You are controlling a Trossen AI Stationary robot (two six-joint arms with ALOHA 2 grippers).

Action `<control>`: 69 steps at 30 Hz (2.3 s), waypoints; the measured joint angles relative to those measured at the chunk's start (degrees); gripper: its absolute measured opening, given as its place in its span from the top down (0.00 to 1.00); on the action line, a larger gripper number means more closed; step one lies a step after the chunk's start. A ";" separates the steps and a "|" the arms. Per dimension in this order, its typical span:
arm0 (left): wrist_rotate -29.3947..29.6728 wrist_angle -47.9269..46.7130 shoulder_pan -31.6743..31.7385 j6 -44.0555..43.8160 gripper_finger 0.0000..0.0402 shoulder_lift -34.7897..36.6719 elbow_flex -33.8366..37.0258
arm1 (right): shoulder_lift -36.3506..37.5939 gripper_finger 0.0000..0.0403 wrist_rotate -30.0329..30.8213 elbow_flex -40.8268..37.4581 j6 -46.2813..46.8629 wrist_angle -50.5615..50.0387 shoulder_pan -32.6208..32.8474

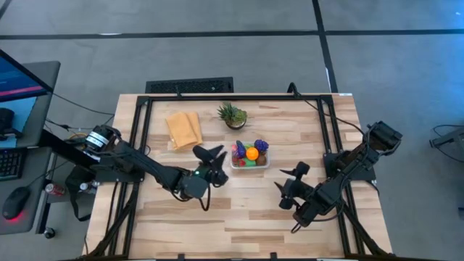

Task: Pick and placing Produce into tupperware
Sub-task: Return to Home Position

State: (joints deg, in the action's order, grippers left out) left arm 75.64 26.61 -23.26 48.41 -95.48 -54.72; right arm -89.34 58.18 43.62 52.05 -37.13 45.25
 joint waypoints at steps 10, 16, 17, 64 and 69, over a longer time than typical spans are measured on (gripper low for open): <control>-12.88 -0.30 -0.86 -8.82 0.59 2.45 0.28 | 0.00 0.38 0.22 0.00 -13.13 1.14 -0.64; -39.35 -3.08 4.70 -18.36 0.59 9.96 2.63 | 0.03 0.38 0.41 0.02 -19.16 9.21 -0.76; -43.42 -3.87 6.01 -19.93 0.59 11.59 3.59 | 0.28 0.38 0.37 0.02 -21.50 10.93 -0.76; -70.89 5.97 22.72 -37.99 0.59 58.66 40.67 | 35.88 0.38 -60.71 -10.85 -67.05 49.46 -38.65; -70.32 7.91 22.68 -38.74 0.59 63.92 44.92 | 43.25 0.38 -61.02 -22.92 -66.27 62.48 -40.17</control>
State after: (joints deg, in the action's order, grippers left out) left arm 5.32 34.51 -0.58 9.67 -31.57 -9.80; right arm -46.09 -2.84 20.70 -14.22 25.36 5.08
